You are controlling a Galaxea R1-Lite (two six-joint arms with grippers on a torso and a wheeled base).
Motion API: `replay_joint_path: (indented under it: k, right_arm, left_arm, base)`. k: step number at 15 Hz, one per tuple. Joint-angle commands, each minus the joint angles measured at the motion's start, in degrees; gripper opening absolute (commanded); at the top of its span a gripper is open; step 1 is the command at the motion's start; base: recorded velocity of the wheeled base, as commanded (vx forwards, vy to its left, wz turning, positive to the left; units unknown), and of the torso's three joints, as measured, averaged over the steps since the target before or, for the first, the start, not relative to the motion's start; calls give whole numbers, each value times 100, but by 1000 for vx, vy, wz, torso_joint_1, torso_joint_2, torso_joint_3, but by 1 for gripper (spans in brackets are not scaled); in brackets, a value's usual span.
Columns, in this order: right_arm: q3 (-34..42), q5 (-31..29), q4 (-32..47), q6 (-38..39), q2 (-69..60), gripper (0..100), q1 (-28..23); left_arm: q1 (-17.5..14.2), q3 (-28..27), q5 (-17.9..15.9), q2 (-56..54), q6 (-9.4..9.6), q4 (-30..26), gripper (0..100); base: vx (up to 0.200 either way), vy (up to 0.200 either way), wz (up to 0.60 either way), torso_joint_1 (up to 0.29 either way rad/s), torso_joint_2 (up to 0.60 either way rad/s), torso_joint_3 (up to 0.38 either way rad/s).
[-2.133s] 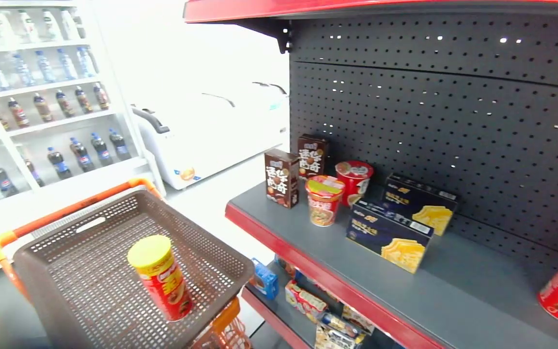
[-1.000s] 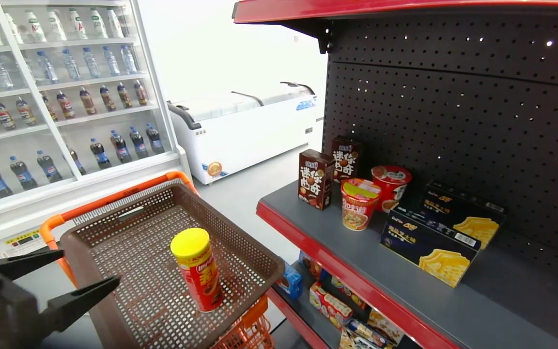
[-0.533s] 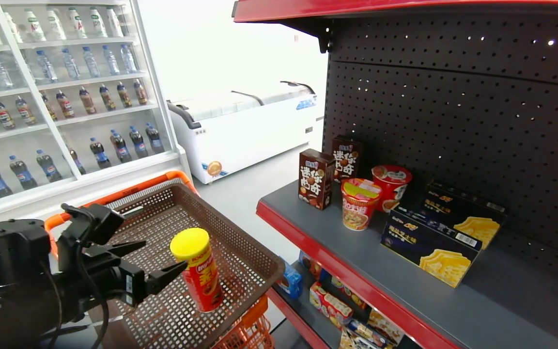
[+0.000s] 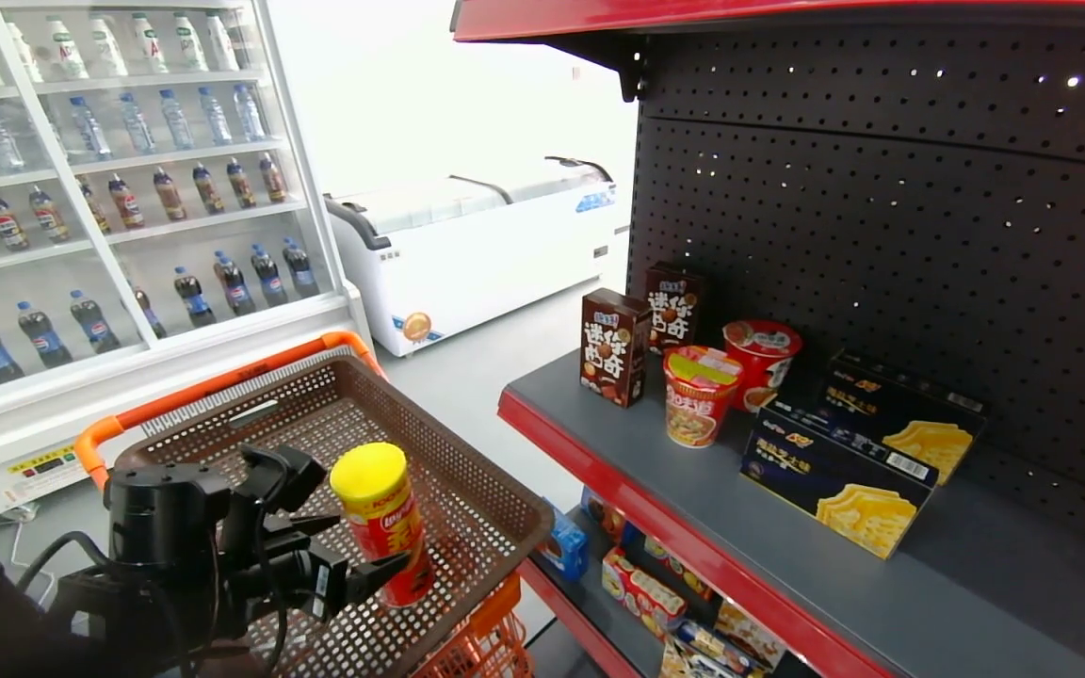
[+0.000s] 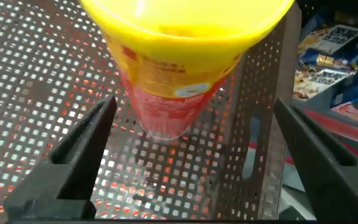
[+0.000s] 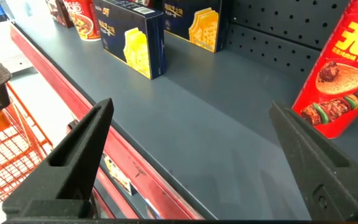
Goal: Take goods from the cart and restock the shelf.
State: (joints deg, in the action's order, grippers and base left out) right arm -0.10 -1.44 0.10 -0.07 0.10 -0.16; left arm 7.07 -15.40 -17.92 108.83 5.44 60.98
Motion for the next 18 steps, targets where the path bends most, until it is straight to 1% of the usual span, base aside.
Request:
replay_joint_path:
  k: [1, 2, 4, 6, 7, 9, 13, 17, 18]
  right_arm:
    - [1, 3, -1, -1, -1, 100, -2]
    - [1, 3, -1, -1, -1, 100, -2]
    - [1, 3, -1, -1, -1, 100, -2]
    - [1, 3, -1, -1, -1, 100, -2]
    - [1, 3, -1, -1, -1, 100, -2]
    - [1, 3, -1, -1, -1, 100, -2]
    - [1, 3, -1, -1, -1, 100, -2]
    - [1, 3, -1, -1, -1, 100, -2]
    - [1, 3, -1, -1, -1, 100, -2]
  left_arm:
    - [84, -69, -1, 341, 19, 46, 100]
    - [137, -95, -1, 420, 28, 151, 100]
    - [145, -174, 17, 622, 54, 327, 100]
    - [145, -324, 25, 763, 230, 309, 100]
    - [137, -517, 43, 939, 335, 345, 100]
    - [137, -772, 43, 1079, 406, 362, 100]
    - [260, -1079, 43, 1194, 406, 362, 100]
    - [269, -1185, 43, 1211, 362, 336, 100]
    - [269, -1176, 43, 1194, 397, 283, 0]
  base:
    - [0, 0, 0, 0, 0, 0]
    - [0, 0, 0, 0, 0, 0]
    - [0, 0, 0, 0, 0, 0]
    - [0, 0, 0, 0, 0, 0]
    - [0, 0, 0, 0, 0, 0]
    - [0, 0, 0, 0, 0, 0]
    - [0, 0, 0, 0, 0, 0]
    - [0, 0, 0, 0, 0, 0]
    - [0, 0, 0, 0, 0, 0]
